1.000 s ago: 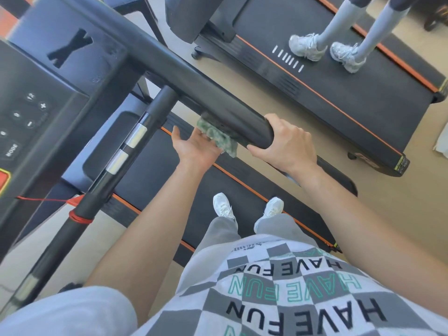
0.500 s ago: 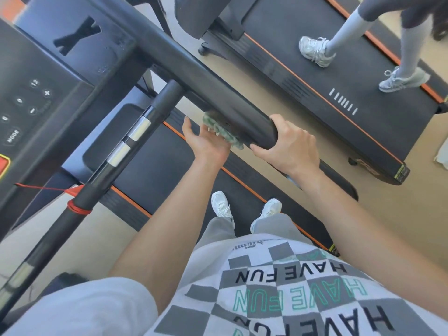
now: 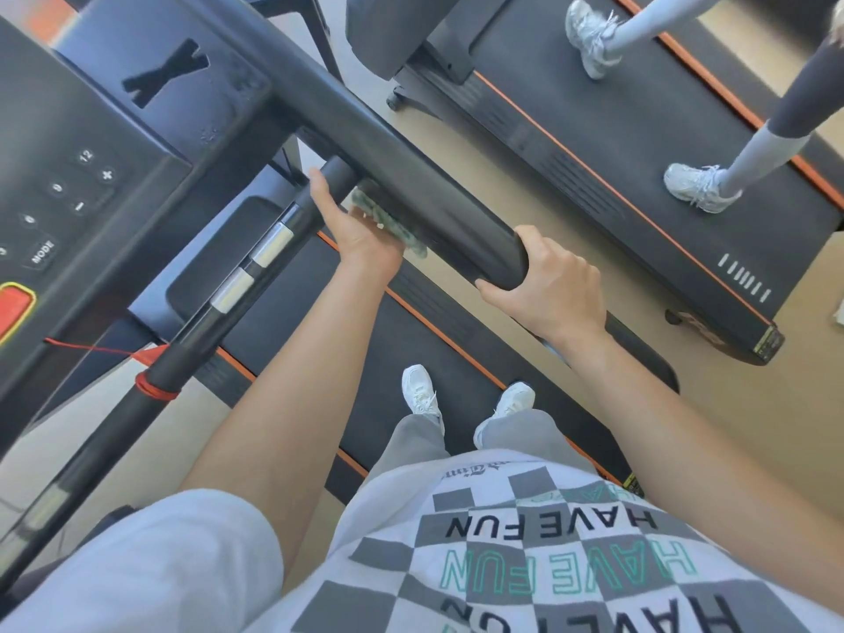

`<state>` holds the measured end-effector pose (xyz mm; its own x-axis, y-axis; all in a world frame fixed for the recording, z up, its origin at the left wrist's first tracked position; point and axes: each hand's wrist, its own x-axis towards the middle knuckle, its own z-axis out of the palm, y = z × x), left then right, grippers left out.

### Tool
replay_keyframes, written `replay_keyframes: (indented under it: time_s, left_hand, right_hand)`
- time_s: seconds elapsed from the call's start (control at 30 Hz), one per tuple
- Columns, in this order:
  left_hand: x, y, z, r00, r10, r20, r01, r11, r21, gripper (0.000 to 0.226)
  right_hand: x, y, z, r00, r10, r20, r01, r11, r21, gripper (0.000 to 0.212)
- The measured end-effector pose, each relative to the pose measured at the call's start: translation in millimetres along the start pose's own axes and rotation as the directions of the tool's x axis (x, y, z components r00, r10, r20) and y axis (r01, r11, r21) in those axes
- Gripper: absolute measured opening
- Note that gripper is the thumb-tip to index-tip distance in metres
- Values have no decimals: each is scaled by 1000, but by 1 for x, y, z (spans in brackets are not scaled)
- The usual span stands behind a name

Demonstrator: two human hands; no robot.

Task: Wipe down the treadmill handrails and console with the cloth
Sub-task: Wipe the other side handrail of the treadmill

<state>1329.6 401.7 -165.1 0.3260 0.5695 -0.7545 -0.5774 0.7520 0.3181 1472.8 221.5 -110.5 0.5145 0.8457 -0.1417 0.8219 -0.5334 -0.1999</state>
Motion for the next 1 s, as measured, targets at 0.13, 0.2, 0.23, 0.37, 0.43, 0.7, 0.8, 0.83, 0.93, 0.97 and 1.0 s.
replay_keyframes:
  time_s: [0.13,0.2,0.23,0.37,0.43,0.7,0.8,0.83,0.93,0.97,1.0]
  left_hand:
    - [-7,-2,-2,993,-117,18,117,993,15,112]
    - [-9,2,-2,987,-156,39,155,987,40,114]
    - [-9,4,-3,986,-159,47,156,986,50,114]
    - [-1,6,-4,1000,-18,16,18,999,29,105]
    - [1,4,-3,999,47,-17,-46,998,46,99]
    - [-11,6,-15,934,-350,68,334,925,182,131]
    - [-19,-13,-24,894,-441,81,416,883,218,146]
    - [-28,-23,-23,895,-441,72,411,875,255,145]
    - [-51,-43,-17,917,-391,74,357,890,285,129]
    - [-54,-42,-16,932,-357,65,328,907,265,127]
    - [-54,-41,-17,949,-311,57,293,932,214,122]
  right_hand:
    - [0,0,0,1000,-2,2,2,1000,7,65]
    - [0,1,0,1000,2,3,-2,1000,8,65]
    - [0,0,0,1000,3,2,-3,1000,8,66]
    - [-1,-1,-2,1000,3,8,-3,1000,15,67]
    - [-1,-1,-3,1000,7,9,-7,1000,22,67]
    - [-1,0,-3,1000,-6,10,5,999,37,68]
    - [0,1,-3,999,-13,31,12,999,42,72]
    - [1,2,-3,999,-16,40,15,999,47,72]
    - [2,5,-1,997,-29,69,24,997,74,72]
    - [2,6,-1,996,-34,86,27,996,79,72]
    - [2,7,-2,993,-39,109,30,996,85,73]
